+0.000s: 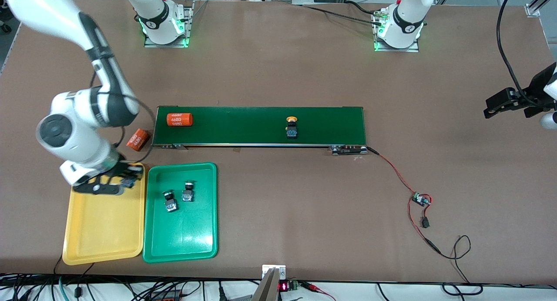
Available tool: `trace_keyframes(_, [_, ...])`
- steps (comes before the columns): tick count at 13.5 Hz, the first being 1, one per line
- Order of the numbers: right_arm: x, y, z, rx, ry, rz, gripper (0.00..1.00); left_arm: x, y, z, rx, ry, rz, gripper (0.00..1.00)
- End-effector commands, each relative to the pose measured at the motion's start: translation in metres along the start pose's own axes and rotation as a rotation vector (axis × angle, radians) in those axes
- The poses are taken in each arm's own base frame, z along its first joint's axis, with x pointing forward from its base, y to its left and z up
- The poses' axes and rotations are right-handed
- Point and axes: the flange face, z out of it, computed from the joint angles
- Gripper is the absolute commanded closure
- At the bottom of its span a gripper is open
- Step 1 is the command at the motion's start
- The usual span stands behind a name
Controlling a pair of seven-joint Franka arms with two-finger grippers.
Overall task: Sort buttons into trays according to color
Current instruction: 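Carry the yellow button over the yellow tray with the right gripper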
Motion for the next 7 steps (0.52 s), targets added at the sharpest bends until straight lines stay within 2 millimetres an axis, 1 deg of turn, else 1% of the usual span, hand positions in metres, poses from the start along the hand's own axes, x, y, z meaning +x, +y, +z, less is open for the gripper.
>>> trace_keyframes(1, [0.019,0.041,0.027,0.017,0.003,-0.066,0.97,-0.006,-0.005,-0.003,-0.010,0.001,0.013,0.00])
trace_keyframes(3, [0.020,0.072,0.059,0.021,0.012,-0.060,0.97,-0.008,-0.004,-0.005,-0.010,0.004,0.013,0.00])
trace_keyframes(5, [0.020,0.086,0.091,0.015,0.049,-0.057,0.96,-0.008,-0.003,-0.006,-0.010,0.006,0.015,0.00])
trace_keyframes(6, [0.022,0.088,0.102,0.014,0.079,-0.056,0.95,-0.008,-0.004,-0.005,-0.010,0.004,0.013,0.00])
trace_keyframes(7, [0.021,0.088,0.114,0.018,0.089,-0.056,0.91,-0.008,-0.005,-0.004,-0.011,0.003,0.012,0.00])
